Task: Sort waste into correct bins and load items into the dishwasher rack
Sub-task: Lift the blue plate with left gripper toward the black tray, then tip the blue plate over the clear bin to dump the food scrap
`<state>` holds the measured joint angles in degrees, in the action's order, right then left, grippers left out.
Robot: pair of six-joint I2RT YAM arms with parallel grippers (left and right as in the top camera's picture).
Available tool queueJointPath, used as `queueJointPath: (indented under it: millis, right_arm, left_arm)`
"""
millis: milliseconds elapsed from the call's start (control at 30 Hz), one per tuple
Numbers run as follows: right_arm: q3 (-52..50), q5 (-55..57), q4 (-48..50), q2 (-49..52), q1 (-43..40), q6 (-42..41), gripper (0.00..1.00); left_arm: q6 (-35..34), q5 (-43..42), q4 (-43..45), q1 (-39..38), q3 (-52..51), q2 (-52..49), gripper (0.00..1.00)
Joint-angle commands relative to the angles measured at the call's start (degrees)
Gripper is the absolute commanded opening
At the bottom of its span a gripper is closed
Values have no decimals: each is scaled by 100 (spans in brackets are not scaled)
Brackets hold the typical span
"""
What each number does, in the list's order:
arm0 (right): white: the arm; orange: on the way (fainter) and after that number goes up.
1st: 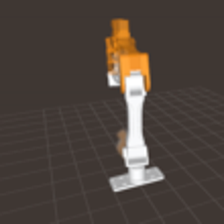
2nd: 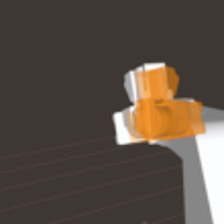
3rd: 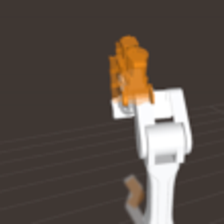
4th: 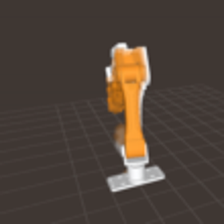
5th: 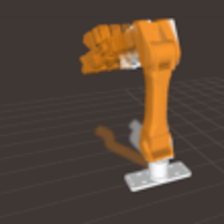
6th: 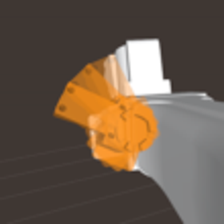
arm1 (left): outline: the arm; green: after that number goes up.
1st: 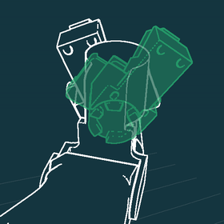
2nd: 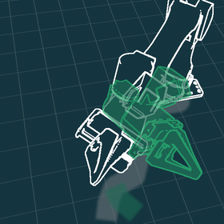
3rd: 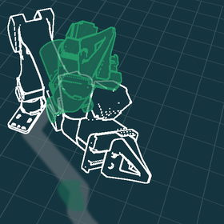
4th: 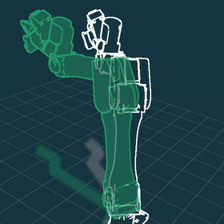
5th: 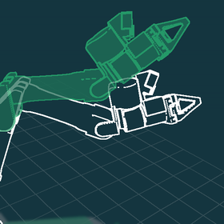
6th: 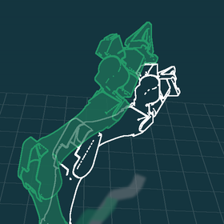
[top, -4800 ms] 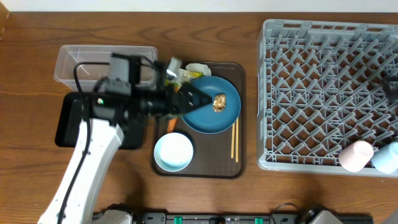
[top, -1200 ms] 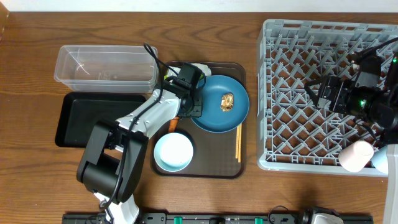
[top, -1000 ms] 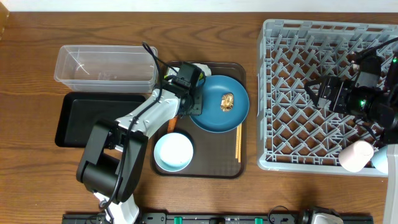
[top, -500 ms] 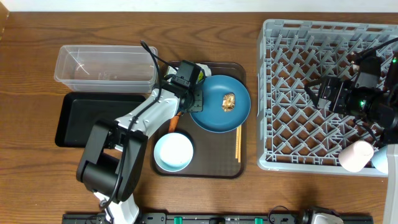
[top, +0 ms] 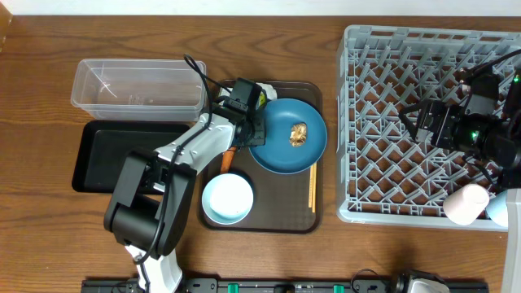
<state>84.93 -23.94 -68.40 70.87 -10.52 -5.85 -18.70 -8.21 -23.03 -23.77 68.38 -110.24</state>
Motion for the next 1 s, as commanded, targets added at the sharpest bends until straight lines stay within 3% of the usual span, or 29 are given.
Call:
queueJointPath:
  millis: [0,567,800,967]
  right_arm:
    - [13,-2,-22,39,39,-50,89]
    - [13,-4,-37,39,39,-52,89]
    - [13,-2,-33,39,39,-52,89]
    - [13,-2,-11,39,39,-52,89]
  left_arm:
    - [68,199,-345,-11,90,114,6]
    - [332,341,-2551,1228,708,2369,6]
    - [348,2044,-3788,1766,723,3532,6]
    - [337,4026,-4686,2024,723,4085,6]
